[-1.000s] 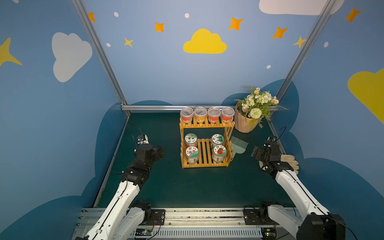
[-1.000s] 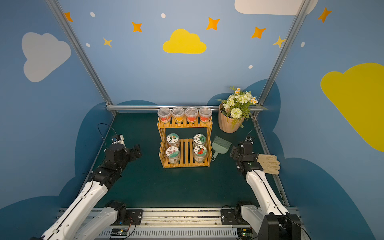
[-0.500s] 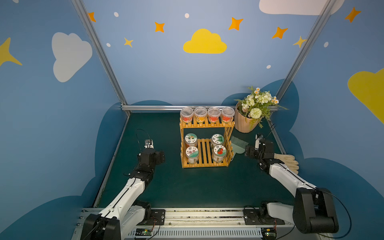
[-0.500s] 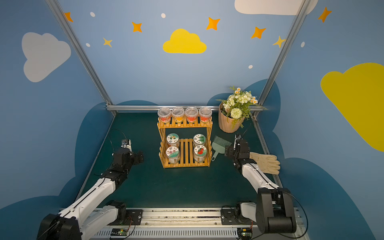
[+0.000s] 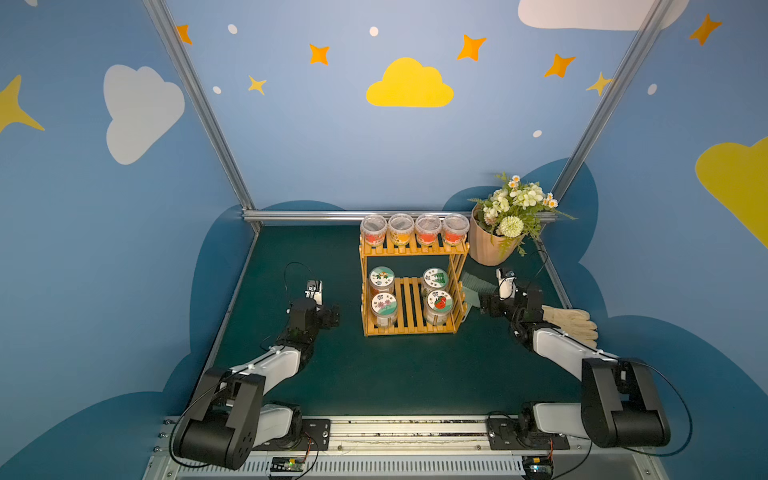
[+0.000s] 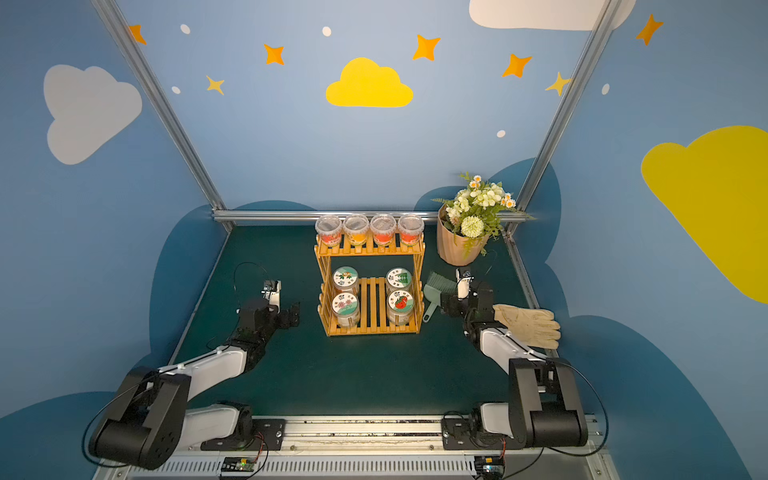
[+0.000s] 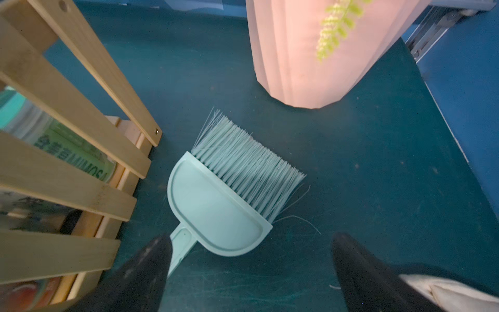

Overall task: Place the seed container on the shelf
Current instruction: Reset both arms

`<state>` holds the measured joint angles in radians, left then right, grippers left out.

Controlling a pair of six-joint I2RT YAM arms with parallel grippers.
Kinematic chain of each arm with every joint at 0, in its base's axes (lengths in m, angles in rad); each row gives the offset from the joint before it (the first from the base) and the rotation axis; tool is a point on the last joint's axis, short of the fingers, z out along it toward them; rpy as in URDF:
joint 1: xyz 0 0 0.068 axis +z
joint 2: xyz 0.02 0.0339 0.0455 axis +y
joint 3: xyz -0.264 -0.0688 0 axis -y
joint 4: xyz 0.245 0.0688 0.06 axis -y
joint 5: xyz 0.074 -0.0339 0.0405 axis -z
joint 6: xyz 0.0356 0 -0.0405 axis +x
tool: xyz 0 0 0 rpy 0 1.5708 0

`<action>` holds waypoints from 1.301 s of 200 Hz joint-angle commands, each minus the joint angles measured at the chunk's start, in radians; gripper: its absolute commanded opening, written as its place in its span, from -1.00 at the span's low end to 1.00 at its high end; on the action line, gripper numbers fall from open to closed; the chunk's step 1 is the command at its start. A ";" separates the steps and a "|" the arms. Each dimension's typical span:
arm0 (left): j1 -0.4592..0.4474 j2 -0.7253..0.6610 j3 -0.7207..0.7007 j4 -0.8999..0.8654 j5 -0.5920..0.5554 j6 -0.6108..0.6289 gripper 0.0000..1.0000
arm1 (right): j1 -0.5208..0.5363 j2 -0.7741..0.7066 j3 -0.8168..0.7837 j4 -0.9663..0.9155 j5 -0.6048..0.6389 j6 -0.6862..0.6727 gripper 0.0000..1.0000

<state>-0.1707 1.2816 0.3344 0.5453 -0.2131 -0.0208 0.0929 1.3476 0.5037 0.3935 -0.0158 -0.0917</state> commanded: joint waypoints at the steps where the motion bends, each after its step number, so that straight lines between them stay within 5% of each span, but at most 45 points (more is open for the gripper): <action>1: 0.007 0.000 0.018 0.096 -0.045 0.031 1.00 | -0.014 0.033 -0.065 0.186 0.031 0.013 0.97; 28: 0.032 0.057 -0.006 0.216 -0.032 0.076 1.00 | -0.001 0.066 -0.062 0.204 0.005 -0.022 0.97; 83: 0.137 0.251 -0.037 0.453 0.198 0.076 1.00 | -0.007 0.144 -0.081 0.342 0.097 0.044 0.96; 114: 0.169 0.265 0.053 0.302 0.064 -0.019 1.00 | -0.010 0.131 -0.039 0.223 0.100 0.039 0.96; 260: 0.162 0.256 0.047 0.302 0.052 -0.007 1.00 | -0.021 0.128 -0.039 0.213 0.130 0.069 0.96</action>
<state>-0.0032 1.5520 0.3836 0.8513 -0.1432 -0.0322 0.0711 1.4830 0.4477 0.6155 0.1062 -0.0303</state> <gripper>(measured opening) 0.999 0.982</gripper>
